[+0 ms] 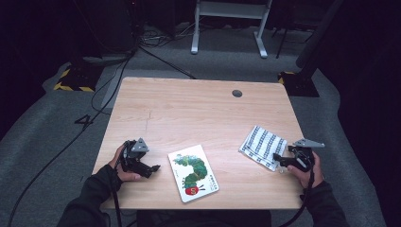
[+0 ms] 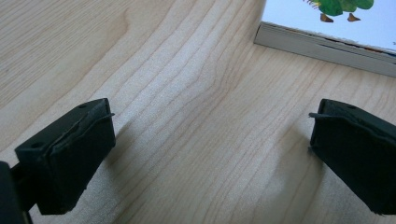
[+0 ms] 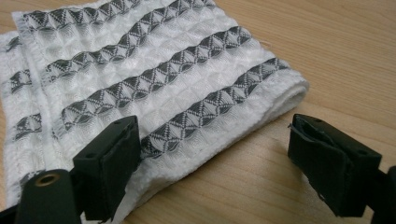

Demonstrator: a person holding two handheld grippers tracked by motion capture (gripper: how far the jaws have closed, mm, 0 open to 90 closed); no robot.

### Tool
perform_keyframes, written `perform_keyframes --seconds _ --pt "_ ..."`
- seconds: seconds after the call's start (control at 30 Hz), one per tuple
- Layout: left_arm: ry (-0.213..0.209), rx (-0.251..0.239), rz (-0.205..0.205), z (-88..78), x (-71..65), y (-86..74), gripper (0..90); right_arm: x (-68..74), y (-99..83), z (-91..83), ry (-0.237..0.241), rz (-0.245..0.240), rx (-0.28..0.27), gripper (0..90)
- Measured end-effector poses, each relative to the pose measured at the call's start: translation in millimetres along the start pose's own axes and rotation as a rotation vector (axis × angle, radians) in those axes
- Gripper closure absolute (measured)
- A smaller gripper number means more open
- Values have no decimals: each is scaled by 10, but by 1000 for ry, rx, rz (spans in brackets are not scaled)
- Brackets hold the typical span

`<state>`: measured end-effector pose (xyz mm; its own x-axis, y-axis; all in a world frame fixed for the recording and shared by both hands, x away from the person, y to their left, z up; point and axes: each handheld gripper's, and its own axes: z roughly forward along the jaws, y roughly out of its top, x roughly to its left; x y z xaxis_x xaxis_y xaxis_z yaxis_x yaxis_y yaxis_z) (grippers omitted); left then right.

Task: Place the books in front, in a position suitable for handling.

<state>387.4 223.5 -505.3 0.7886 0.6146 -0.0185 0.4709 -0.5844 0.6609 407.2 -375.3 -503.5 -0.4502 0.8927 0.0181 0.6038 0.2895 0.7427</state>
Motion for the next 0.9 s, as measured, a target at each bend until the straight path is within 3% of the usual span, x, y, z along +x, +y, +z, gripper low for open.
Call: perform_keyframes --seconds 0.3,0.47,0.67,0.9 --pt "3 0 -1 -2 -7 -2 3 -1 0 0 0 -1 0 174" --pt "-20 0 30 -20 -100 -26 4 3 8 -6 -3 -2 4 183" --pt "-44 0 56 -8 -260 -17 4 119 69 -133 -24 -57 -38 263" --pt "-83 2 106 58 -464 56 4 350 128 -183 19 -139 -50 278"
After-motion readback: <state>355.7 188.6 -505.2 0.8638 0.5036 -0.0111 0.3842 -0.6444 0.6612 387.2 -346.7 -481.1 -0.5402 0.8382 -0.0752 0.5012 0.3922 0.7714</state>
